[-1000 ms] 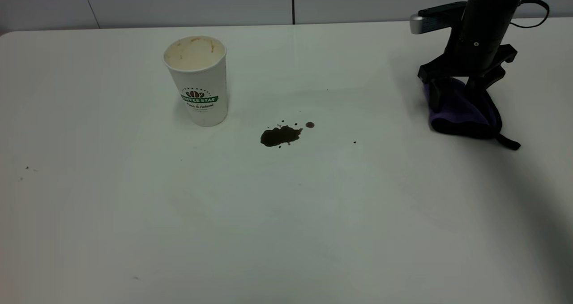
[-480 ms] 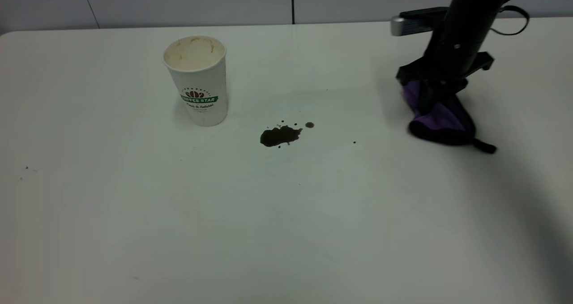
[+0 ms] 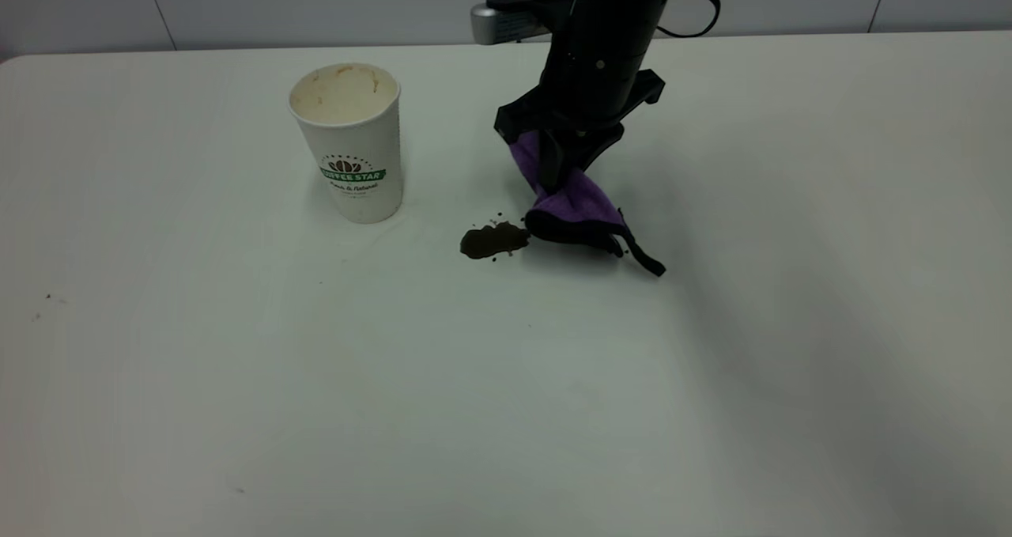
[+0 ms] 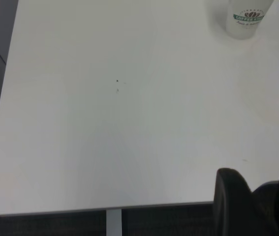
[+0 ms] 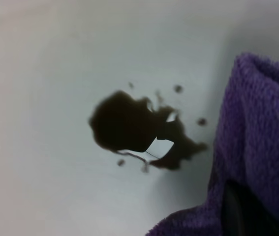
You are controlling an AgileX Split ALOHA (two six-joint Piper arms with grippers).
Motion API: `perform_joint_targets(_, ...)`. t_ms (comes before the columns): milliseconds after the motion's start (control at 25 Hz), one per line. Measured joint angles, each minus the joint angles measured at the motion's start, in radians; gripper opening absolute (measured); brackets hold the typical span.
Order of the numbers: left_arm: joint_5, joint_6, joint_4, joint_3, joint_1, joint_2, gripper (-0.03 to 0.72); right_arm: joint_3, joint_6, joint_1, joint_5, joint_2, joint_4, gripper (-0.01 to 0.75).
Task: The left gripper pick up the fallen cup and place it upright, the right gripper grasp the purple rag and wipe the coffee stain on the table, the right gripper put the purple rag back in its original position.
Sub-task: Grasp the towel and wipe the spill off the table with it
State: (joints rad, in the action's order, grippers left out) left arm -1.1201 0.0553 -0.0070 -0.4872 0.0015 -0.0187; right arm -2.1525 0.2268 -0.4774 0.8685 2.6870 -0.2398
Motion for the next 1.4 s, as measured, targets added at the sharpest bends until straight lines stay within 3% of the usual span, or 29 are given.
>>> perform_joint_targets(320,0.0,0.0,0.0,0.0,0.0,0.0,0.24,-0.132,-0.011,-0.004,0.016,0.122,-0.07,0.086)
perform_joint_targets(800,0.0,0.0,0.0,0.0,0.0,0.0,0.24,-0.139,0.031,-0.064,-0.025,0.159,-0.314,0.086)
perform_joint_targets(1080,0.0,0.0,0.0,0.0,0.0,0.0,0.24,-0.139,0.033,-0.103,-0.078,0.163,-0.31,0.086)
perform_joint_targets(1400,0.0,0.0,0.0,0.0,0.0,0.0,0.24,-0.14,-0.072,-0.077,-0.215,0.171,-0.204,0.086)
